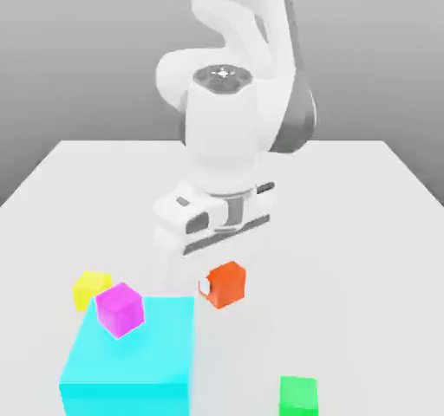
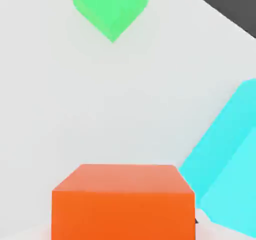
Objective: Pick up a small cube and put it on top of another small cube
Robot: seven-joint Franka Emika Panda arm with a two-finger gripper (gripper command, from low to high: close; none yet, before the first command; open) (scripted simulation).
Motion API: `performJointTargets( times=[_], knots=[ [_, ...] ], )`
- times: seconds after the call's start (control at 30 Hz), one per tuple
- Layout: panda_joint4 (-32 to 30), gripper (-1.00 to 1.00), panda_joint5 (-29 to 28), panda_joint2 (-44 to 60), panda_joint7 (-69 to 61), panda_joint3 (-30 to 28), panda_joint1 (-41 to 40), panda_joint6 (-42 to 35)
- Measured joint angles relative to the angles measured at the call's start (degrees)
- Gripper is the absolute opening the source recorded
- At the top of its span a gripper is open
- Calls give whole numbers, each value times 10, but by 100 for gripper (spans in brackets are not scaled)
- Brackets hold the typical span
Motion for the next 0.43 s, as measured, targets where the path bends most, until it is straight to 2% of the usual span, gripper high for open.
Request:
performJointTargets(
  times=[0.17, 0.3, 0.33, 0.43],
  knots=[
    [61, -100, -4, -23, 71, -44, -66, -85],
    [53, -100, 17, 40, 64, -53, -70, -16],
    [50, 100, 21, 53, 62, -54, -70, -1],
    [50, 100, 21, 53, 62, -54, -70, -1]
  ],
)
